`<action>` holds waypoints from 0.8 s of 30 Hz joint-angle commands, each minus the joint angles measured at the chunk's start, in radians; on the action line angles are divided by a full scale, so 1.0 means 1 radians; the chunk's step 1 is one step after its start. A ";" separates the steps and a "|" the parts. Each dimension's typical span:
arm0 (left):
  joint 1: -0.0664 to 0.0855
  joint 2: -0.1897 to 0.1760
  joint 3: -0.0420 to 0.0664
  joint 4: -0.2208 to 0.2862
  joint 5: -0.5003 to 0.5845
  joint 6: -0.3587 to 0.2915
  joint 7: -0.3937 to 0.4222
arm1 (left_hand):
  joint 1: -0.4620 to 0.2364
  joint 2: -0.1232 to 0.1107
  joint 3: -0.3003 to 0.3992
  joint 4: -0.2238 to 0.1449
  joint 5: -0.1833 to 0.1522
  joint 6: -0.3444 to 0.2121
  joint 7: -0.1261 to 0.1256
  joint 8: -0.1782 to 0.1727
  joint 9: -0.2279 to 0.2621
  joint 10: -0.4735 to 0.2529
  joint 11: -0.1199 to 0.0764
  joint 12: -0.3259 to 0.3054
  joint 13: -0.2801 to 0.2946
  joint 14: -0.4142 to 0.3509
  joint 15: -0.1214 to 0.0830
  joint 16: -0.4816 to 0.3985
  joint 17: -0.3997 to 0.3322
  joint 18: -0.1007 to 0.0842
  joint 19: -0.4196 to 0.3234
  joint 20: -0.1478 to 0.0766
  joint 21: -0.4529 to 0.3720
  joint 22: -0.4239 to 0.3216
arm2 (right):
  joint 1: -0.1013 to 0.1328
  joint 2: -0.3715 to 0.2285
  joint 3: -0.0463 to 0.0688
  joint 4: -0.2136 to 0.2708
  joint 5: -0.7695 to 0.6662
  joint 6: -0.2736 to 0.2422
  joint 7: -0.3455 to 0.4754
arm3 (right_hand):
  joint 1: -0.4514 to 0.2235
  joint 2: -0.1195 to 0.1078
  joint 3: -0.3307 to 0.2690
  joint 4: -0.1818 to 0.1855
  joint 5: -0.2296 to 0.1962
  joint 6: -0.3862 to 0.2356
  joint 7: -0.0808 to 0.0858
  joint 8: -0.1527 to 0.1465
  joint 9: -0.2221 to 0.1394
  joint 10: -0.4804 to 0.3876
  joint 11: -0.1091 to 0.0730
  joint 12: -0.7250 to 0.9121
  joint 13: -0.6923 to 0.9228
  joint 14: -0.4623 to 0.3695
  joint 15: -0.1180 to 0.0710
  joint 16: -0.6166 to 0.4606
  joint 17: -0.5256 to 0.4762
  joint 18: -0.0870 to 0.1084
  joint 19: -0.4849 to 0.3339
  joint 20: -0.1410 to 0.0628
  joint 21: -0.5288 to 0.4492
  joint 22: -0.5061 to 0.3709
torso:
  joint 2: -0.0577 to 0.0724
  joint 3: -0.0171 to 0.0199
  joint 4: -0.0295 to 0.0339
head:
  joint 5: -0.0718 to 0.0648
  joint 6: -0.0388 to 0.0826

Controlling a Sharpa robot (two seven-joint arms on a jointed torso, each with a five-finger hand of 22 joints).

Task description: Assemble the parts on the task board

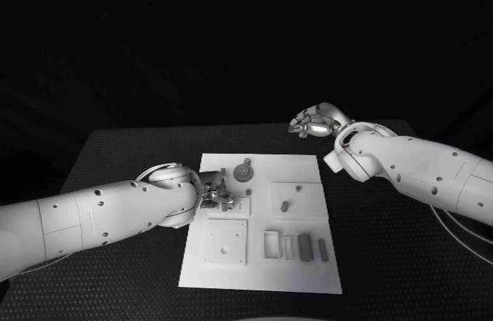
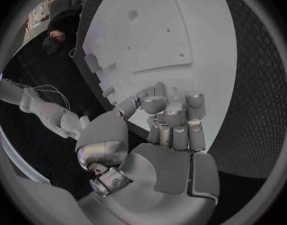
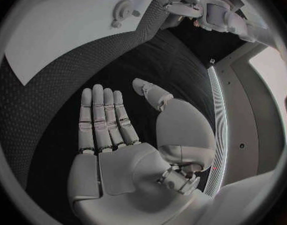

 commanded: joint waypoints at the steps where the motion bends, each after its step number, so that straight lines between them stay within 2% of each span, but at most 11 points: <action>1: -0.011 0.003 -0.009 -0.006 0.017 0.069 -0.017 | 0.021 0.010 0.044 -0.021 0.005 0.140 -0.087 0.004 -0.001 -0.016 -0.022 0.006 -0.002 -0.010 -0.016 0.005 -0.001 0.006 -0.005 -0.108 0.003 0.020 | 0.000 0.001 0.000 0.000 -0.007 0.012 0.006 | -0.003 0.001 -0.002 -0.006 0.006 -0.007 -0.001 -0.001 -0.001 -0.010 0.001 0.003 -0.001 -0.007 0.002 -0.004 -0.002 0.008 0.004 0.004 -0.004 0.002 | 0.001 -0.0002 -0.0006 | 0.001 0.000; 13: 0.001 0.027 -0.007 -0.030 0.006 0.091 -0.023 | 0.024 0.010 0.044 -0.021 0.008 0.140 -0.088 0.006 -0.001 -0.017 -0.023 0.008 -0.002 -0.010 -0.016 0.005 -0.002 0.006 -0.006 -0.107 0.004 0.020 | 0.000 0.003 0.000 -0.001 -0.007 0.012 0.007 | -0.002 0.001 -0.002 -0.007 0.006 -0.007 -0.001 -0.001 -0.001 -0.010 0.001 0.004 -0.002 -0.007 0.002 -0.004 -0.002 0.008 0.004 0.004 -0.005 0.002 | 0.000 -0.0005 0.0001 | 0.000 0.000; 19: 0.007 0.045 -0.007 -0.051 -0.009 0.144 -0.036 | 0.024 0.013 0.041 -0.019 -0.001 0.136 -0.088 0.008 -0.002 -0.018 -0.023 0.007 -0.005 -0.012 -0.015 0.003 -0.004 0.006 -0.006 -0.107 0.004 0.019 | 0.000 0.002 0.000 0.000 -0.007 0.012 0.006 | -0.002 0.001 -0.002 -0.007 0.007 -0.007 -0.001 -0.001 -0.001 -0.010 0.001 0.004 -0.002 -0.007 0.002 -0.004 -0.002 0.008 0.004 0.004 -0.005 0.003 | 0.000 -0.0001 0.0004 | 0.000 -0.001; 24: 0.011 0.060 -0.007 -0.069 -0.010 0.158 -0.040 | 0.023 0.015 0.040 -0.019 -0.005 0.134 -0.087 0.009 -0.002 -0.019 -0.022 0.007 -0.006 -0.013 -0.014 0.003 -0.005 0.006 -0.007 -0.106 0.004 0.019 | 0.000 0.004 0.000 0.001 -0.007 0.012 0.006 | -0.002 0.001 -0.002 -0.008 0.007 -0.007 -0.001 -0.001 -0.001 -0.010 0.001 0.004 -0.002 -0.007 0.002 -0.004 -0.002 0.008 0.004 0.004 -0.005 0.003 | 0.000 0.0002 0.0009 | 0.001 -0.001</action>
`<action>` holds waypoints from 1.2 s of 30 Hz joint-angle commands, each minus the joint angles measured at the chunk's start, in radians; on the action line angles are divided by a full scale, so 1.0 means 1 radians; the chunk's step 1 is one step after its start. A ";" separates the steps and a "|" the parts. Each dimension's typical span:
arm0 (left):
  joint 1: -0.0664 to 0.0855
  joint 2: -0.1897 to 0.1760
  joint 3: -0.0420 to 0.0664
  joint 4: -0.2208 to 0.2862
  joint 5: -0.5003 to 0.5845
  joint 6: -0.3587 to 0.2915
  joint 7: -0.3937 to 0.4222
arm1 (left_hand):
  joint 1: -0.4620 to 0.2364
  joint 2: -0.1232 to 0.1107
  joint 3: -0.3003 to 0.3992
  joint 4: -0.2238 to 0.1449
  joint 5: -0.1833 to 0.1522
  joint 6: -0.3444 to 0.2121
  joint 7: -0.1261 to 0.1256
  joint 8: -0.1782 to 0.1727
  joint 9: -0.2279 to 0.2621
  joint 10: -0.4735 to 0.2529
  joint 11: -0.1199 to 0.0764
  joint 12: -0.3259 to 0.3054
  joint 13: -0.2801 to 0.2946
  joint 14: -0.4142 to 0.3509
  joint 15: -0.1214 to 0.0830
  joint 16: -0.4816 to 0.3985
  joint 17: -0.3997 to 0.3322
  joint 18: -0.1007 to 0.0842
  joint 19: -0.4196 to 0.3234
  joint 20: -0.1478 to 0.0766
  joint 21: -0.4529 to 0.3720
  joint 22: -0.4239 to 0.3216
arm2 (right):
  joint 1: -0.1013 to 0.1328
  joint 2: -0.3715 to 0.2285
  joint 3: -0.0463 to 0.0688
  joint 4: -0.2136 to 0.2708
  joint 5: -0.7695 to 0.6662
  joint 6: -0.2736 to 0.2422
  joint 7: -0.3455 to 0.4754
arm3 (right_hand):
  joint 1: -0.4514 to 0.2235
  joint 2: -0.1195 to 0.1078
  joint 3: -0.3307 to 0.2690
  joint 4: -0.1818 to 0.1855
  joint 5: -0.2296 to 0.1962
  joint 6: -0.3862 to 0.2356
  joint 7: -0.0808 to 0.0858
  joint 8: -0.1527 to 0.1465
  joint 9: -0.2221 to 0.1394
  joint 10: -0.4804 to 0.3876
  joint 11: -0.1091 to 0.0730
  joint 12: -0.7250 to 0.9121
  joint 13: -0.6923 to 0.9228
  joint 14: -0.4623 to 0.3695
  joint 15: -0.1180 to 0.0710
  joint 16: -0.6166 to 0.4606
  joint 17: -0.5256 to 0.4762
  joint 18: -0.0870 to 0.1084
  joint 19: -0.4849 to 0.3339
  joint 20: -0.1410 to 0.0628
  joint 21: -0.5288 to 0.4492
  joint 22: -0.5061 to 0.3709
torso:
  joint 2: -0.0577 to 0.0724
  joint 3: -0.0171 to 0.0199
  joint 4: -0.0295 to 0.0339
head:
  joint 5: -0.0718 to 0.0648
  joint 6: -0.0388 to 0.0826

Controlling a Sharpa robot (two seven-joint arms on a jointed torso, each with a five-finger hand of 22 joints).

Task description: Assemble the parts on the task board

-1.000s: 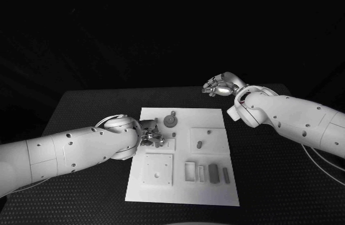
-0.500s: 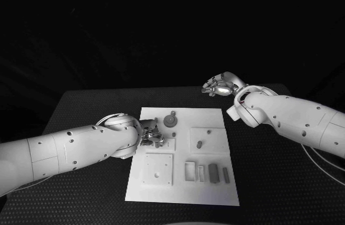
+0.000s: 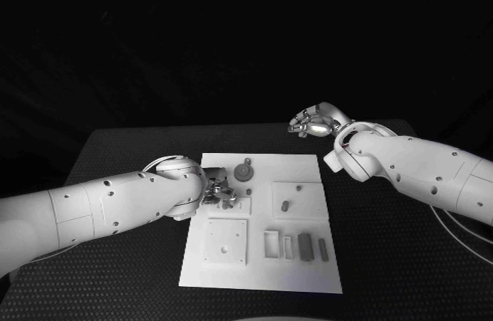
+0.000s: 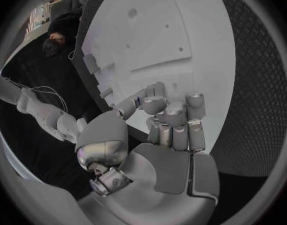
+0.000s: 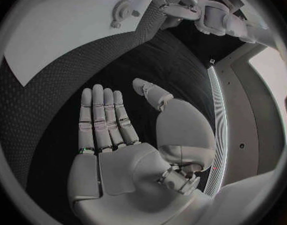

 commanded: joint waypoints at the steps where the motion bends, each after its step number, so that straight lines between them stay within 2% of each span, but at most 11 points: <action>1: -0.011 0.012 -0.009 -0.011 -0.016 0.074 -0.026 | 0.019 0.019 0.035 -0.023 -0.002 0.128 -0.089 0.002 0.000 -0.019 -0.022 0.003 -0.001 -0.013 -0.014 0.003 -0.001 0.006 -0.007 -0.106 0.004 0.019 | 0.000 0.002 0.000 0.001 -0.007 0.012 0.006 | -0.002 0.001 0.000 -0.005 0.003 -0.007 -0.001 -0.001 -0.001 -0.006 -0.003 0.004 -0.001 -0.007 0.002 -0.004 -0.002 0.008 0.004 0.004 -0.005 0.002 | 0.000 0.0003 0.0002 | 0.001 0.000; 8: -0.007 0.017 -0.009 -0.020 -0.010 0.088 -0.030 | 0.019 0.024 0.035 -0.023 -0.001 0.127 -0.088 0.003 0.000 -0.020 -0.022 0.003 -0.002 -0.013 -0.014 0.003 -0.002 0.006 -0.009 -0.106 0.004 0.018 | 0.000 0.000 0.000 0.002 -0.007 0.011 0.006 | -0.001 0.002 0.001 -0.005 0.005 -0.007 -0.001 -0.001 -0.001 -0.006 -0.003 0.004 -0.002 -0.007 0.002 -0.004 -0.002 0.008 0.004 0.004 -0.006 0.002 | 0.000 0.0007 -0.0006 | 0.002 -0.001; 10: -0.006 0.017 -0.009 -0.021 -0.003 0.098 -0.030 | 0.016 0.028 0.033 -0.024 0.003 0.126 -0.088 0.005 0.000 -0.020 -0.022 0.004 -0.003 -0.013 -0.013 0.003 -0.002 0.005 -0.010 -0.105 0.004 0.018 | 0.000 0.001 0.000 0.002 -0.007 0.012 0.006 | -0.001 0.002 0.001 -0.006 0.006 -0.007 -0.001 -0.001 -0.001 -0.006 -0.003 0.004 -0.002 -0.007 0.002 -0.004 -0.002 0.008 0.004 0.004 -0.006 0.002 | 0.000 0.0008 -0.0005 | 0.002 -0.001; 12: -0.005 0.017 -0.009 -0.020 0.003 0.107 -0.031 | 0.003 0.043 0.030 -0.027 0.016 0.126 -0.088 0.010 0.000 -0.020 -0.022 0.007 -0.004 -0.013 -0.011 0.006 -0.002 0.005 -0.013 -0.104 0.004 0.019 | 0.000 0.001 0.000 0.002 -0.007 0.012 0.006 | -0.001 0.002 0.001 -0.006 0.006 -0.007 -0.001 -0.001 -0.001 -0.006 -0.003 0.004 -0.002 -0.007 0.002 -0.004 -0.002 0.008 0.004 0.004 -0.006 0.002 | 0.000 0.0003 -0.0004 | 0.001 -0.002; 20: -0.005 0.015 -0.010 -0.019 0.024 0.122 -0.033 | -0.016 0.052 0.026 -0.027 0.029 0.127 -0.089 0.016 0.000 -0.019 -0.021 0.013 -0.004 -0.013 -0.010 0.009 -0.001 0.005 -0.015 -0.103 0.007 0.019 | 0.000 0.000 0.000 0.002 -0.008 0.012 0.006 | 0.000 0.002 0.001 -0.006 0.009 -0.007 -0.001 -0.001 -0.002 -0.006 -0.003 0.005 -0.002 -0.007 0.002 -0.004 -0.002 0.008 0.004 0.004 -0.007 0.003 | 0.000 -0.0002 0.0003 | 0.000 -0.002; 25: -0.004 0.015 -0.010 -0.018 0.041 0.132 -0.033 | -0.057 0.073 0.021 -0.024 0.024 0.130 -0.088 0.024 -0.003 -0.020 -0.019 0.021 -0.004 -0.013 -0.008 0.012 -0.001 0.005 -0.016 -0.101 0.007 0.018 | 0.000 -0.001 0.000 0.002 -0.008 0.012 0.006 | 0.001 0.002 0.002 -0.007 0.010 -0.007 -0.001 -0.001 -0.002 -0.006 -0.003 0.005 -0.003 -0.007 0.002 -0.004 -0.002 0.008 0.004 0.004 -0.007 0.004 | 0.000 -0.0003 0.0000 | 0.000 -0.002; 36: -0.004 0.014 -0.010 -0.017 0.050 0.132 -0.031 | -0.111 0.094 0.020 -0.014 0.015 0.134 -0.089 0.030 -0.010 -0.022 -0.019 0.029 -0.005 -0.013 -0.006 0.015 -0.001 0.006 -0.017 -0.100 0.006 0.017 | 0.000 0.000 0.000 0.001 -0.008 0.012 0.006 | 0.004 0.002 0.003 -0.009 0.013 -0.007 -0.001 -0.001 -0.002 -0.007 -0.003 0.005 -0.003 -0.007 0.002 -0.004 -0.002 0.008 0.005 0.004 -0.008 0.005 | 0.000 -0.0004 0.0001 | 0.001 -0.003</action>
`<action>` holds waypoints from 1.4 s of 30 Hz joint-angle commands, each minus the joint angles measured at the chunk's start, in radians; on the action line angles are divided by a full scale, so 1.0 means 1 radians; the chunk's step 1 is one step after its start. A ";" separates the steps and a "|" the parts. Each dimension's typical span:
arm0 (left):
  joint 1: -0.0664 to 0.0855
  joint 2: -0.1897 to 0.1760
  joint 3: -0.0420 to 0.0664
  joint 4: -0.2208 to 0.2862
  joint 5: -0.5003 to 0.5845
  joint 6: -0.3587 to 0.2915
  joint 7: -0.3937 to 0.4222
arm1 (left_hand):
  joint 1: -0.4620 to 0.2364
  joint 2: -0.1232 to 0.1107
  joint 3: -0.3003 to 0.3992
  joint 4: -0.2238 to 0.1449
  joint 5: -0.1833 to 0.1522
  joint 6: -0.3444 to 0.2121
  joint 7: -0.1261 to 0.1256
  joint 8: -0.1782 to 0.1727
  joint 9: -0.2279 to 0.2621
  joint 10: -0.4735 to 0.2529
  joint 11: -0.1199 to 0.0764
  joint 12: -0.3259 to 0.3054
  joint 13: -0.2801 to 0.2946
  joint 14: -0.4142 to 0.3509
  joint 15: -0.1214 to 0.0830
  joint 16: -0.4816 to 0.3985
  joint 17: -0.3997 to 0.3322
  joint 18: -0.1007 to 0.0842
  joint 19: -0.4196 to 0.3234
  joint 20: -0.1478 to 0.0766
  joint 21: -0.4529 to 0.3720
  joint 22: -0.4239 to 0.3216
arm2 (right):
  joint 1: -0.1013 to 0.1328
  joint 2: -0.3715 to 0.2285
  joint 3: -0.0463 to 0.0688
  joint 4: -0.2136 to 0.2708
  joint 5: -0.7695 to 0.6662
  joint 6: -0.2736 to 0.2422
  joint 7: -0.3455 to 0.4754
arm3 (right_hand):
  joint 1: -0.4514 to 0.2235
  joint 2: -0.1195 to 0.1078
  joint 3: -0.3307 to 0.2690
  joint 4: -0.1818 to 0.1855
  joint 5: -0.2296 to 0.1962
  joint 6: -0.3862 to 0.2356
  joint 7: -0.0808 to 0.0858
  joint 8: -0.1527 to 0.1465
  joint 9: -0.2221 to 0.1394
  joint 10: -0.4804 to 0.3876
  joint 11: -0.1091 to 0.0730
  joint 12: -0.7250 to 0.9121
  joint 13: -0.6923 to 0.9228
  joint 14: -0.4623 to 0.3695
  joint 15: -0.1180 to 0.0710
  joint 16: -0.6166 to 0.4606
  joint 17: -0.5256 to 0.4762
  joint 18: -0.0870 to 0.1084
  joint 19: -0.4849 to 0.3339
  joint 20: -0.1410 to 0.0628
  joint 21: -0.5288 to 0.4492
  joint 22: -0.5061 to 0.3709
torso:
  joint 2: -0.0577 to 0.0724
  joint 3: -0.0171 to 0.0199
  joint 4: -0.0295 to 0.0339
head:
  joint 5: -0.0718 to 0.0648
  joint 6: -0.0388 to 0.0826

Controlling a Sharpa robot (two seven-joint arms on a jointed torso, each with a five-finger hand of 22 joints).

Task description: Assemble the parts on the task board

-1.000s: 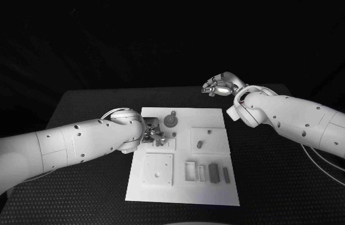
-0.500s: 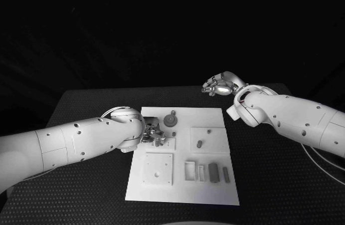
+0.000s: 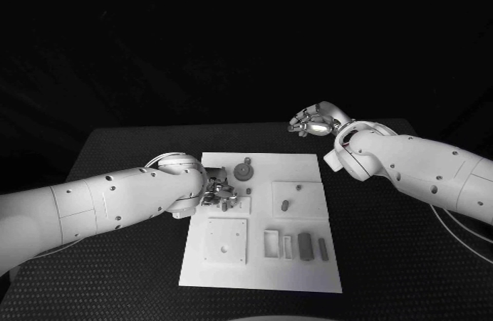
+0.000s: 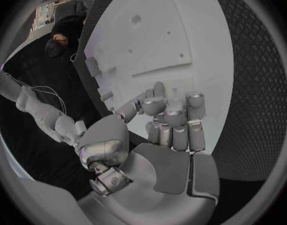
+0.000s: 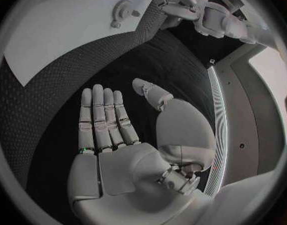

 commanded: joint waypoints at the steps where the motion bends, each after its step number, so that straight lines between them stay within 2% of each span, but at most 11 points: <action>1: -0.013 0.001 -0.010 0.001 0.011 0.056 -0.020 | -0.015 0.004 0.022 -0.012 0.005 0.132 -0.090 -0.003 -0.002 -0.020 -0.021 0.007 -0.002 -0.011 -0.008 0.007 0.000 0.006 -0.007 -0.101 0.002 0.017 | 0.000 0.000 0.000 0.000 -0.008 0.012 0.006 | 0.004 0.003 0.001 -0.006 0.006 -0.007 -0.001 -0.001 -0.002 -0.007 -0.003 0.005 -0.002 -0.007 0.002 -0.004 -0.002 0.008 0.005 0.003 -0.004 0.001 | 0.000 0.0001 -0.0003 | 0.001 0.000; 18: -0.013 0.000 -0.010 -0.005 -0.002 0.053 -0.021 | -0.068 0.026 0.021 0.008 -0.025 0.137 -0.092 0.003 -0.008 -0.022 -0.022 0.014 -0.003 -0.010 -0.006 0.008 -0.001 0.007 -0.006 -0.100 0.000 0.016 | 0.000 0.002 0.000 0.000 -0.010 0.014 0.006 | 0.006 0.003 0.002 -0.007 0.008 -0.007 -0.001 -0.001 -0.002 -0.007 -0.003 0.006 -0.002 -0.007 0.002 -0.004 -0.002 0.008 0.005 0.004 -0.005 0.002 | 0.000 0.0006 -0.0001 | 0.000 0.003; 22: -0.012 0.002 -0.010 -0.004 -0.003 0.061 -0.020 | -0.084 0.024 0.019 0.020 -0.052 0.137 -0.092 0.005 -0.010 -0.023 -0.023 0.015 -0.004 -0.009 -0.005 0.007 -0.001 0.008 -0.006 -0.100 -0.001 0.016 | 0.000 0.003 0.000 0.000 -0.012 0.015 0.006 | 0.008 0.004 0.005 -0.009 0.028 -0.007 0.000 0.000 -0.002 -0.007 -0.003 0.006 -0.003 -0.007 0.002 -0.004 -0.002 0.008 0.006 0.004 -0.008 0.004 | 0.000 0.0004 -0.0002 | 0.000 0.003; 24: -0.012 0.002 -0.010 -0.004 -0.003 0.060 -0.021 | -0.093 0.012 0.022 0.028 -0.081 0.136 -0.093 0.006 -0.011 -0.023 -0.023 0.017 -0.005 -0.009 -0.006 0.007 -0.002 0.010 -0.006 -0.100 -0.002 0.016 | 0.000 0.003 0.000 0.000 -0.012 0.015 0.006 | 0.008 0.004 0.005 -0.009 0.030 -0.007 0.000 0.000 -0.002 -0.007 -0.003 0.006 -0.004 -0.007 0.002 -0.004 -0.002 0.008 0.006 0.004 -0.008 0.004 | 0.000 0.0002 -0.0003 | 0.000 0.003; 26: -0.012 0.001 -0.010 -0.004 -0.004 0.056 -0.022 | -0.107 -0.017 0.018 0.051 -0.153 0.134 -0.093 0.008 -0.014 -0.024 -0.023 0.017 -0.007 -0.010 -0.007 0.006 -0.003 0.012 -0.005 -0.101 -0.003 0.016 | 0.000 0.003 0.000 0.000 -0.012 0.015 0.006 | 0.008 0.004 0.005 -0.010 0.032 -0.007 0.000 0.000 -0.002 -0.007 -0.003 0.007 -0.004 -0.007 0.002 -0.004 -0.002 0.008 0.006 0.004 -0.008 0.005 | 0.000 -0.0001 -0.0003 | 0.000 0.003; 30: -0.012 -0.001 -0.010 -0.007 -0.007 0.055 -0.023 | -0.127 -0.047 -0.010 0.063 -0.170 0.131 -0.091 0.010 -0.016 -0.025 -0.022 0.017 -0.010 -0.010 -0.008 0.005 -0.003 0.012 -0.004 -0.100 -0.002 0.017 | 0.000 0.002 0.000 -0.001 -0.012 0.015 0.006 | 0.007 0.003 0.004 -0.010 0.034 -0.007 0.000 0.000 -0.002 -0.007 -0.003 0.007 -0.004 -0.008 0.002 -0.004 -0.002 0.008 0.006 0.004 -0.009 0.005 | 0.000 -0.0001 0.0000 | 0.000 0.004; 32: -0.012 -0.002 -0.010 -0.008 -0.011 0.054 -0.024 | -0.140 -0.073 -0.059 0.066 -0.229 0.127 -0.092 0.013 -0.017 -0.025 -0.023 0.017 -0.014 -0.012 -0.010 0.003 -0.004 0.016 -0.007 -0.103 -0.003 0.017 | 0.000 0.003 0.000 0.000 -0.012 0.015 0.006 | 0.007 0.003 0.004 -0.010 0.034 -0.008 0.000 0.000 -0.002 -0.007 -0.002 0.007 -0.004 -0.008 0.002 -0.004 -0.002 0.008 0.006 0.004 -0.009 0.006 | 0.000 0.0001 0.0003 | -0.001 0.004; 36: -0.012 -0.003 -0.010 -0.009 -0.013 0.044 -0.027 | -0.140 -0.098 -0.070 0.077 -0.264 0.125 -0.092 0.015 -0.019 -0.026 -0.023 0.017 -0.016 -0.013 -0.012 0.002 -0.004 0.018 -0.009 -0.103 -0.005 0.016 | 0.000 0.003 0.000 -0.001 -0.012 0.015 0.006 | 0.007 0.003 0.004 -0.010 0.035 -0.008 0.000 0.000 -0.002 -0.007 -0.002 0.007 -0.005 -0.008 0.002 -0.004 -0.002 0.008 0.006 0.004 -0.009 0.006 | 0.000 -0.0002 0.0000 | -0.001 0.004; 38: -0.012 -0.004 -0.010 -0.010 -0.013 0.040 -0.027 | -0.143 -0.125 -0.077 0.085 -0.290 0.123 -0.092 0.016 -0.020 -0.026 -0.023 0.017 -0.018 -0.014 -0.013 0.002 -0.004 0.019 -0.009 -0.104 -0.007 0.016 | 0.000 0.003 0.000 -0.002 -0.012 0.015 0.006 | 0.007 0.003 0.004 -0.010 0.036 -0.008 0.000 0.000 -0.002 -0.007 -0.002 0.007 -0.005 -0.008 0.002 -0.004 -0.002 0.008 0.006 0.004 -0.009 0.006 | 0.000 -0.0003 -0.0003 | -0.001 0.004; 40: -0.012 -0.005 -0.009 -0.011 -0.013 0.040 -0.025 | -0.146 -0.133 -0.080 0.089 -0.295 0.122 -0.092 0.017 -0.021 -0.026 -0.023 0.017 -0.019 -0.014 -0.014 0.002 -0.004 0.019 -0.009 -0.104 -0.007 0.016 | 0.000 0.003 0.000 -0.002 -0.012 0.015 0.006 | 0.007 0.003 0.004 -0.010 0.036 -0.008 0.000 0.000 -0.002 -0.007 -0.002 0.007 -0.005 -0.008 0.002 -0.004 -0.002 0.008 0.006 0.004 -0.009 0.006 | 0.000 -0.0005 -0.0004 | -0.001 0.004; 42: -0.012 -0.007 -0.009 -0.011 -0.014 0.035 -0.025 | -0.155 -0.156 -0.089 0.094 -0.299 0.122 -0.092 0.017 -0.021 -0.027 -0.022 0.017 -0.019 -0.015 -0.014 0.002 -0.004 0.019 -0.010 -0.104 -0.007 0.016 | 0.000 0.003 0.000 -0.002 -0.012 0.015 0.006 | 0.007 0.003 0.004 -0.010 0.036 -0.008 0.000 0.000 -0.002 -0.007 -0.002 0.007 -0.005 -0.008 0.002 -0.004 -0.002 0.008 0.006 0.004 -0.009 0.006 | 0.000 -0.0009 -0.0006 | -0.001 0.005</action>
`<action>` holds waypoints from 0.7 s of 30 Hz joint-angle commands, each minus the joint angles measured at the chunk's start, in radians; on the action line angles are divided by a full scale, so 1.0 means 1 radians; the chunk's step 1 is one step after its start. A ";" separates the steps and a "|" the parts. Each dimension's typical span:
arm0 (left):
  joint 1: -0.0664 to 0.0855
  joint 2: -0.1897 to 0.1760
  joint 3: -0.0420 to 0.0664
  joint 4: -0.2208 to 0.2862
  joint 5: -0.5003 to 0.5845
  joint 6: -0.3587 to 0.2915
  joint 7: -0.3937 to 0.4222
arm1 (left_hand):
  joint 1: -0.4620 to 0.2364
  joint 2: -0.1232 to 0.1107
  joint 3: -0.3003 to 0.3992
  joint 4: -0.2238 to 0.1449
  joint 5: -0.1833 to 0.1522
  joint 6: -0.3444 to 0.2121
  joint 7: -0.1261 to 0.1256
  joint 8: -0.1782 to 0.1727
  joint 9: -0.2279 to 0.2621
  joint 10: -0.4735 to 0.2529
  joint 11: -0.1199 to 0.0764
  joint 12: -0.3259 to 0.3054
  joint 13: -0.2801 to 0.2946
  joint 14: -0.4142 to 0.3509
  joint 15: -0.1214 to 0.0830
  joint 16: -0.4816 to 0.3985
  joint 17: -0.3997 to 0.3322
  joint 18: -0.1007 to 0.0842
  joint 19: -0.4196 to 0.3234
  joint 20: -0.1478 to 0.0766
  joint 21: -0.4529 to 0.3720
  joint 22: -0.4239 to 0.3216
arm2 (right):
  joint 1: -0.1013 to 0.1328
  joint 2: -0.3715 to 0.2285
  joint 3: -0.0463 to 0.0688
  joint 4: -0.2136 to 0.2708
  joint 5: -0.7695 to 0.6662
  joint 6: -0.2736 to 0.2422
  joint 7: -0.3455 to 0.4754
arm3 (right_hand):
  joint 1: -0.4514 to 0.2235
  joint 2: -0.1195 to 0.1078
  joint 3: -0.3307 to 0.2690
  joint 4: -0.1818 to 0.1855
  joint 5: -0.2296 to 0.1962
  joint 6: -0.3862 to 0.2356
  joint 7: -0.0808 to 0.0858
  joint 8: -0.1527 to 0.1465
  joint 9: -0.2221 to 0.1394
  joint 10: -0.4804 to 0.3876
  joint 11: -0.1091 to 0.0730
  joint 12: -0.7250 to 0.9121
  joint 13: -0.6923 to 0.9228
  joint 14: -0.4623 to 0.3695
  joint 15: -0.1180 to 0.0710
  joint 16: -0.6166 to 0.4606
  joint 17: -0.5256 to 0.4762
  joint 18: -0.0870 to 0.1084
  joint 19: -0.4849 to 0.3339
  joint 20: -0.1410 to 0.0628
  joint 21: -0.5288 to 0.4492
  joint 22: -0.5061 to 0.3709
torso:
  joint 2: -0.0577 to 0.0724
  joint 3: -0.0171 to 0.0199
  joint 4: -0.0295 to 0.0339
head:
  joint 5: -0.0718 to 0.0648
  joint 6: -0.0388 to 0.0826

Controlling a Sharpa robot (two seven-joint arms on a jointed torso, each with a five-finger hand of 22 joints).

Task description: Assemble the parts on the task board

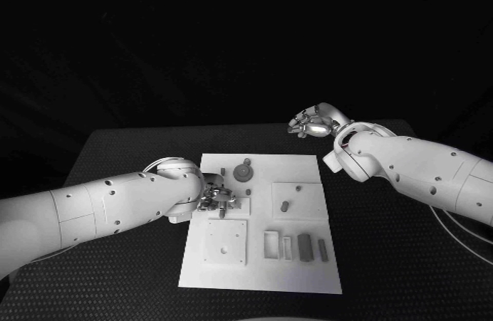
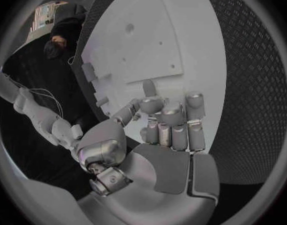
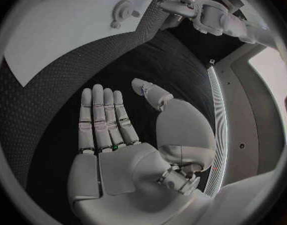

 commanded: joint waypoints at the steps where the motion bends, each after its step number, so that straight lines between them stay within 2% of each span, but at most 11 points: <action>1: -0.002 -0.004 0.000 0.001 -0.010 0.010 -0.010 | -0.007 -0.023 -0.010 0.004 -0.006 -0.007 -0.002 0.005 -0.001 -0.001 0.000 0.006 -0.002 -0.001 -0.004 -0.002 -0.001 0.019 -0.010 -0.104 -0.003 0.015 | 0.000 0.001 0.000 0.000 -0.010 0.013 0.006 | 0.007 0.003 -0.002 -0.004 0.005 -0.008 0.000 0.000 -0.001 -0.007 -0.002 0.007 -0.001 -0.008 0.002 -0.004 -0.001 0.007 0.003 0.001 -0.005 0.001 | 0.000 -0.0009 -0.0005 | 0.000 0.000; 3: -0.002 -0.005 0.005 0.000 -0.010 0.001 -0.007 | -0.009 -0.032 -0.012 0.008 -0.007 -0.008 -0.001 0.006 -0.001 -0.001 0.000 0.006 -0.002 -0.002 -0.005 -0.002 -0.001 0.019 -0.010 -0.105 -0.003 0.015 | 0.000 0.001 0.000 -0.001 -0.010 0.012 0.006 | 0.007 0.003 -0.002 -0.004 0.006 -0.008 0.000 -0.001 -0.001 -0.007 -0.002 0.007 -0.001 -0.008 0.002 -0.004 -0.001 0.007 0.003 0.001 -0.005 0.001 | 0.001 -0.0011 -0.0004 | 0.000 0.000; 6: -0.002 -0.006 0.019 -0.002 0.010 -0.013 -0.008 | -0.012 -0.045 -0.013 0.014 -0.007 -0.010 -0.001 0.007 0.000 -0.001 0.000 0.005 -0.003 -0.003 -0.006 -0.002 -0.001 0.020 -0.010 -0.105 -0.004 0.015 | 0.000 0.001 0.000 -0.001 -0.009 0.013 0.006 | 0.007 0.003 -0.002 -0.004 0.006 -0.008 0.000 -0.001 -0.001 -0.007 -0.002 0.007 -0.001 -0.008 0.002 -0.004 -0.001 0.007 0.003 0.001 -0.006 0.002 | 0.000 -0.0011 0.0000 | -0.001 0.001; 7: -0.002 -0.008 0.027 -0.002 0.031 -0.015 -0.008 | -0.014 -0.051 -0.014 0.017 -0.007 -0.012 -0.001 0.007 0.000 -0.002 0.001 0.004 -0.003 -0.004 -0.006 -0.003 -0.001 0.020 -0.010 -0.106 -0.004 0.015 | 0.000 0.001 0.000 -0.001 -0.009 0.013 0.006 | 0.007 0.003 -0.002 -0.004 0.006 -0.008 0.000 -0.001 -0.001 -0.007 -0.002 0.007 -0.001 -0.008 0.002 -0.004 -0.001 0.007 0.003 0.001 -0.006 0.002 | 0.000 -0.0012 0.0000 | -0.001 0.002; 9: -0.002 -0.010 0.048 -0.004 0.064 -0.019 -0.008 | -0.009 -0.069 -0.008 0.023 -0.007 -0.023 0.002 0.003 -0.002 -0.006 0.003 -0.002 -0.007 -0.010 -0.008 -0.008 -0.003 0.022 -0.012 -0.107 -0.005 0.015 | 0.000 0.001 0.000 -0.001 -0.009 0.013 0.006 | 0.006 0.003 -0.002 -0.004 0.006 -0.008 0.000 -0.001 -0.001 -0.007 -0.002 0.007 -0.001 -0.008 0.002 -0.004 -0.001 0.007 0.003 0.001 -0.006 0.002 | 0.000 -0.0014 -0.0001 | -0.001 0.003; 13: 0.000 -0.020 0.073 -0.001 0.124 -0.020 -0.005 | 0.006 -0.104 0.001 0.031 -0.007 -0.035 0.007 0.000 -0.001 -0.012 0.008 -0.015 -0.015 -0.019 -0.012 -0.020 -0.010 0.022 -0.016 -0.107 -0.007 0.014 | 0.000 0.000 0.000 -0.002 -0.009 0.012 0.006 | 0.006 0.003 -0.002 -0.004 0.007 -0.008 0.000 -0.001 -0.001 -0.007 -0.002 0.007 -0.001 -0.008 0.002 -0.004 -0.001 0.007 0.003 0.001 -0.006 0.002 | -0.001 -0.0011 0.0014 | -0.002 0.007; 15: 0.012 -0.021 0.076 -0.005 0.169 -0.021 0.002 | 0.013 -0.130 0.009 0.039 -0.007 -0.047 0.011 -0.004 0.002 -0.021 0.011 -0.029 -0.023 -0.028 -0.014 -0.033 -0.016 0.022 -0.022 -0.106 -0.013 0.012 | 0.000 0.001 0.000 -0.004 -0.009 0.012 0.006 | 0.006 0.003 -0.002 -0.004 0.007 -0.008 0.000 -0.001 -0.001 -0.008 -0.002 0.007 -0.001 -0.008 0.002 -0.004 -0.001 0.007 0.003 0.001 -0.006 0.002 | -0.002 -0.0007 0.0019 | -0.002 0.009; 17: 0.022 -0.021 0.077 -0.012 0.215 -0.015 0.010 | 0.031 -0.157 0.023 0.051 -0.008 -0.117 0.034 -0.033 0.004 -0.072 0.032 -0.078 -0.045 -0.073 -0.010 -0.082 -0.038 0.012 -0.057 -0.095 -0.041 0.003 | 0.000 0.001 0.000 -0.005 -0.009 0.012 0.006 | 0.006 0.003 -0.002 -0.004 0.007 -0.008 0.000 -0.001 -0.001 -0.008 -0.002 0.007 -0.002 -0.008 0.002 -0.004 -0.001 0.007 0.003 0.001 -0.006 0.002 | -0.001 -0.0007 0.0009 | -0.001 0.014; 19: 0.029 -0.018 0.077 -0.024 0.243 -0.009 0.015 | 0.043 -0.165 0.024 0.057 -0.007 -0.143 0.045 -0.041 0.011 -0.090 0.042 -0.099 -0.055 -0.091 -0.001 -0.102 -0.048 0.003 -0.077 -0.087 -0.059 -0.003 | 0.000 0.001 0.000 -0.006 -0.009 0.012 0.006 | 0.006 0.002 -0.003 -0.004 0.008 -0.008 0.000 -0.001 -0.001 -0.008 -0.002 0.007 -0.002 -0.008 0.003 -0.004 -0.001 0.007 0.003 0.001 -0.006 0.002 | -0.001 -0.0013 0.0004 | -0.001 0.018; 21: 0.031 -0.017 0.077 -0.032 0.243 -0.021 0.020 | 0.053 -0.171 0.024 0.058 -0.006 -0.211 0.069 -0.073 0.004 -0.132 0.066 -0.136 -0.074 -0.129 0.015 -0.140 -0.066 -0.006 -0.106 -0.078 -0.082 -0.010 | -0.001 0.001 0.000 -0.005 -0.009 0.012 0.006 | 0.005 0.002 -0.003 -0.004 0.008 -0.008 0.000 -0.001 -0.001 -0.008 -0.002 0.007 -0.002 -0.008 0.003 -0.004 -0.001 0.007 0.003 0.001 -0.006 0.002 | 0.000 -0.0008 0.0002 | 0.001 0.020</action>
